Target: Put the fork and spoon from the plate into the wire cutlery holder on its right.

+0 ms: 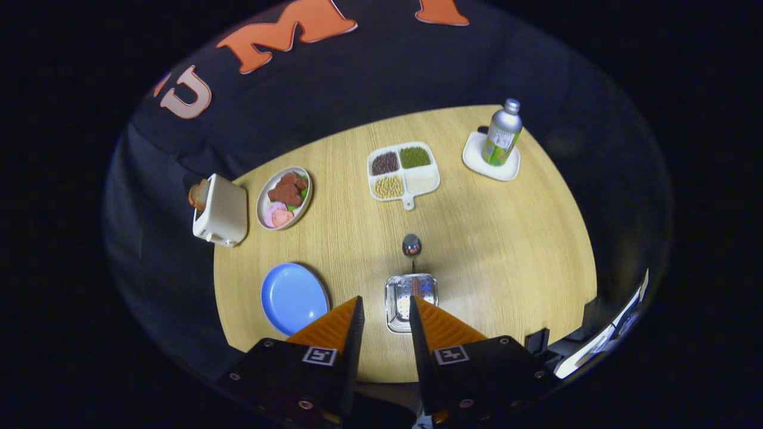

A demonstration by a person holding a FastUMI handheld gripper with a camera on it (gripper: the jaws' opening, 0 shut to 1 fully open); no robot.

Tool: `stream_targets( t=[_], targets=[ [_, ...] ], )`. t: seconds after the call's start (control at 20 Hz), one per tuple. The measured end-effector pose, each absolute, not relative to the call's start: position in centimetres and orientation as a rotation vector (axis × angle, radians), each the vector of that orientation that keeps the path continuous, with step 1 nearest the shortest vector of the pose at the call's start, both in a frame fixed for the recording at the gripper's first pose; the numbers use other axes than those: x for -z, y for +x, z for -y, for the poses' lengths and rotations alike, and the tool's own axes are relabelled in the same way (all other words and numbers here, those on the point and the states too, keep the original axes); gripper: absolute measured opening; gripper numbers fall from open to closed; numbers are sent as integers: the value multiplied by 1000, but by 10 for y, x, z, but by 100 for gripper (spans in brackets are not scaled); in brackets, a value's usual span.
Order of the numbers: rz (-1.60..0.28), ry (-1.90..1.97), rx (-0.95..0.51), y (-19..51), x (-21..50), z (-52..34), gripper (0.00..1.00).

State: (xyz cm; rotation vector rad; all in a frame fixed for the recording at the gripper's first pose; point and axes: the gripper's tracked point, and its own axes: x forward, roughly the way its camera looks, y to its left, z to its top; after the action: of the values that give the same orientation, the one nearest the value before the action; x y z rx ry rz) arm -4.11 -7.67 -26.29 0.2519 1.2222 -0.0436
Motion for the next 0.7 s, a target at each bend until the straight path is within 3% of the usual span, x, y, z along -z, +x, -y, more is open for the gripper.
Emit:
stream_targets(
  t=[0.25, 0.45, 0.7],
  targets=[
    [-910, 234, 55, -13, 209, 74, 74],
    [-690, 216, 73, 0, 167, 75, 82],
    [-420, 122, 99, 10, 108, 83, 86]
  ],
)
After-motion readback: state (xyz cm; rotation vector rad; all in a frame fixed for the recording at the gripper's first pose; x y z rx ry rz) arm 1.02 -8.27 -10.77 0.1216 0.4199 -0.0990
